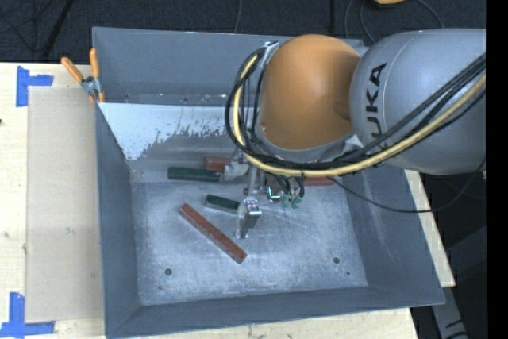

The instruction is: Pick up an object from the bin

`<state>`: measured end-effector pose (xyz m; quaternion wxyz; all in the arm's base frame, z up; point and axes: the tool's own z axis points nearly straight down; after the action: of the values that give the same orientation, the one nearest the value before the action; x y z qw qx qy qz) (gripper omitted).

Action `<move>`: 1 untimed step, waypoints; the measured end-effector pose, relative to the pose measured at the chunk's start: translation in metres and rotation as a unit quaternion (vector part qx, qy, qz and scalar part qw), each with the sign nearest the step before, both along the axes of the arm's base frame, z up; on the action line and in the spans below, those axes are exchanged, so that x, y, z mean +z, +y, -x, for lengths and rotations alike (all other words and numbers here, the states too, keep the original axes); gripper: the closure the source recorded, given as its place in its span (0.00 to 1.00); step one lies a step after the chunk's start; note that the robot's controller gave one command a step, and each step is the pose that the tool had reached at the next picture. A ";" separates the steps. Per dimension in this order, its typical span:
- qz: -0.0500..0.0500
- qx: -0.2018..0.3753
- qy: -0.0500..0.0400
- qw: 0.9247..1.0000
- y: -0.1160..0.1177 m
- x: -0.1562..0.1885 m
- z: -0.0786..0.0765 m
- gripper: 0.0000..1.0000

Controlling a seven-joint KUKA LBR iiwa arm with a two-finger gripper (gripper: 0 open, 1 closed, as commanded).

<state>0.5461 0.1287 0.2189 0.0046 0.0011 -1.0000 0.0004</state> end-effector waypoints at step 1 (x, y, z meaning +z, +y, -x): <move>-0.001 -0.002 -0.004 1.000 -0.001 0.004 -0.002 0.00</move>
Offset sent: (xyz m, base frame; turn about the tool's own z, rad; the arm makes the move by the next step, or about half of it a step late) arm -0.0664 0.0519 -0.1489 0.0943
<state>0.5477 0.1280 0.2233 0.0007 -0.0004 -1.0000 -0.0001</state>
